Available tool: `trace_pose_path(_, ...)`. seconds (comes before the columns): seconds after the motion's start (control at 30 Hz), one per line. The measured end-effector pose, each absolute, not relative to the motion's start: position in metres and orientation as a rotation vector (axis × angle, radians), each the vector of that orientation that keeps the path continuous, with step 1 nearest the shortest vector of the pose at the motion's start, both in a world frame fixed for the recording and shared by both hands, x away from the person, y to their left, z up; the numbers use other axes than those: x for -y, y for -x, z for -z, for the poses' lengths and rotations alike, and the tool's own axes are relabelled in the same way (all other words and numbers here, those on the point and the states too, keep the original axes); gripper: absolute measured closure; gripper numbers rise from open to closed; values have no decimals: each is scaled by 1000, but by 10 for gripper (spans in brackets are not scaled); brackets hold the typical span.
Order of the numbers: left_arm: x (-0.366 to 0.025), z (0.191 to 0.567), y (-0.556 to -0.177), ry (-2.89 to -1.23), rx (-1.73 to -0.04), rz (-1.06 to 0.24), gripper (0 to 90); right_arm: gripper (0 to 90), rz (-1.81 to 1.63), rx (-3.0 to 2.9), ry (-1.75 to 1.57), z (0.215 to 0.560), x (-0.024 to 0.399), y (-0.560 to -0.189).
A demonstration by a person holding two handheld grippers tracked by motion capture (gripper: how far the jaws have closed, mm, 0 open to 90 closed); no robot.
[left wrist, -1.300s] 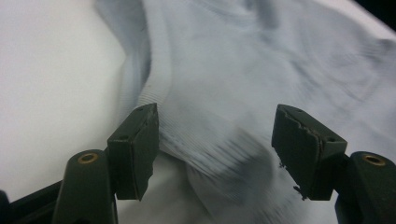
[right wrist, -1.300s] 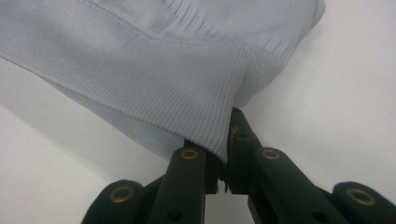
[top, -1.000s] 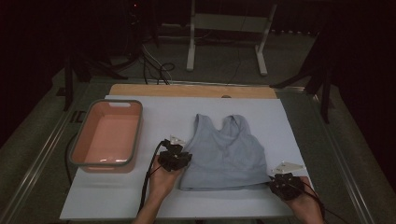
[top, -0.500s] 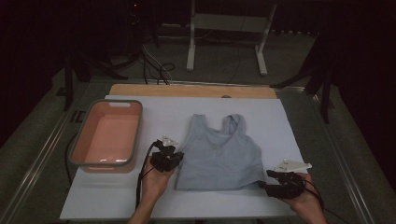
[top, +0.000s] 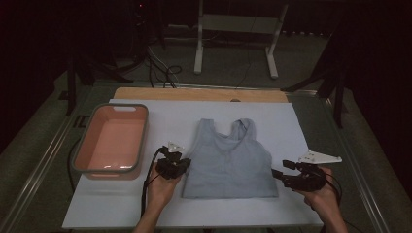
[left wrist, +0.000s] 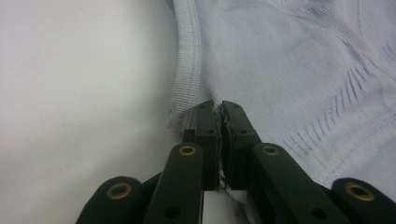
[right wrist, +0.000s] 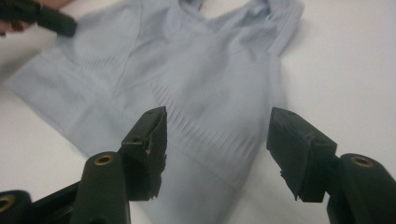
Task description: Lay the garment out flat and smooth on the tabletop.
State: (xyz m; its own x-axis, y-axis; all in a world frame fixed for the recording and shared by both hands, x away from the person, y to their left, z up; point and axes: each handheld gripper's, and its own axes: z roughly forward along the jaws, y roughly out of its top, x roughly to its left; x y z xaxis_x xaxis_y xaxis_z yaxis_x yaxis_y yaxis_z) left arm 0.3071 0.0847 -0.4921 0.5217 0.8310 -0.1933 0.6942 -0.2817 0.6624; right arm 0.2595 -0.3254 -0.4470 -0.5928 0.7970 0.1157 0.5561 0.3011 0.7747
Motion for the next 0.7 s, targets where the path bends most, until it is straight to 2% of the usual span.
trace_pose_path(0.13,-84,492,-307,-2047,-1236,-241,855,402,-1104,-2223,-1308,446,328,-264)
trace_pose_path(0.7,-80,499,-298,-2058,-1219,-193,535,413,-874,-2249,-1516,495,298,-312)
